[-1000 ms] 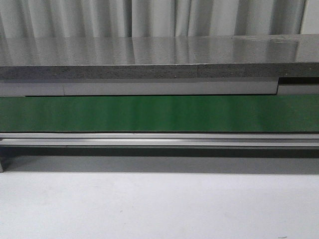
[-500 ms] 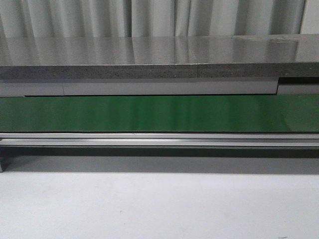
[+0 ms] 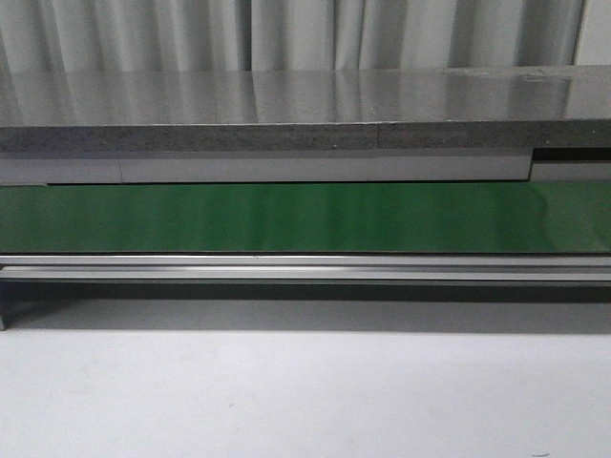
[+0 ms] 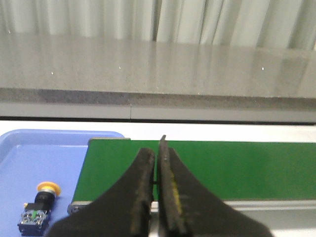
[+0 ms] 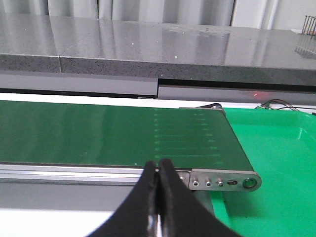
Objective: Move button from left to right
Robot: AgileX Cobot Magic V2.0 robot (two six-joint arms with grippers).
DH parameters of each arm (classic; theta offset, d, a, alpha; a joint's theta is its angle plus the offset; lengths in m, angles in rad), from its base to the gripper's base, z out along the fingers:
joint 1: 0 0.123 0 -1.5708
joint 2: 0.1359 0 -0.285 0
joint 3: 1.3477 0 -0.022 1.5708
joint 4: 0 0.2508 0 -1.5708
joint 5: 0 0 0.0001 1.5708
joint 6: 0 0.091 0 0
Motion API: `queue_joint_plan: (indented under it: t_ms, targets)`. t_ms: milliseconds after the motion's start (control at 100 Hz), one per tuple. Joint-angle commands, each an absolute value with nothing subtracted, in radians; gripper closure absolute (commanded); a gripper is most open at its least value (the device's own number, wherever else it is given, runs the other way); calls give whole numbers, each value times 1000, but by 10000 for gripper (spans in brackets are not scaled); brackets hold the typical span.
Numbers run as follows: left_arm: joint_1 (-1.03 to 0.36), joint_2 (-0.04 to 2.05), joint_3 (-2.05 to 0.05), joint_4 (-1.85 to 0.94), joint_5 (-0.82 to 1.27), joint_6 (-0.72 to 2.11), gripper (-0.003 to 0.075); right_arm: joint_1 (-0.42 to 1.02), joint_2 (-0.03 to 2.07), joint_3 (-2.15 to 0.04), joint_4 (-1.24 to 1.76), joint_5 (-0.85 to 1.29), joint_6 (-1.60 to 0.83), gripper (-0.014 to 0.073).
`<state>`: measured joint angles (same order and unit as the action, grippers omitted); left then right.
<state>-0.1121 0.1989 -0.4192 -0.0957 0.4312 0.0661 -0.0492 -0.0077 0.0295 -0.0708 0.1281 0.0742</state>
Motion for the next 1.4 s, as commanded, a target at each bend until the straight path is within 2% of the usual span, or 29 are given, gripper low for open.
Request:
queue_joint_plan:
  t_ms: [0,230,360,740,1080,1150,1220,1290,1300,1310,1340,1390]
  targets:
    - [-111,303,-552,-100,498,60,715,-55,-23,29,-72,49,71,715]
    - [-111,532,-802,-55,758,60,715,-55,-23,29,-72,49,71,715]
    - [-111,641,-877,-55,873,60,715,-55,-23,29,-72,49,71,715]
    - [-111,802,-887,-64,907,60,715,-55,-23,29,-72,49,71,715]
    - [-111,826,-887,-64,914,88,703,-55,-23,29,-72,49,71,715]
    - [-111,826,-887,-64,914,88,643,-55,-23,29,-72,49,71,715]
    - [-111,826,-887,-64,914,89,528,-55,-23,29,-72,49,71,715]
    - [-111,826,-887,-64,911,89,365,-55,-23,29,-72,49,71,715]
    - [-111,826,-887,-64,907,89,313,-55,-23,29,-72,49,71,715]
    - [-111,826,-887,-64,905,89,313,-55,-23,29,-72,49,71,715]
    - [-111,826,-887,-64,897,89,230,-55,-23,29,-72,49,71,715]
    - [-111,826,-887,-64,890,89,139,-55,-23,29,-72,49,71,715]
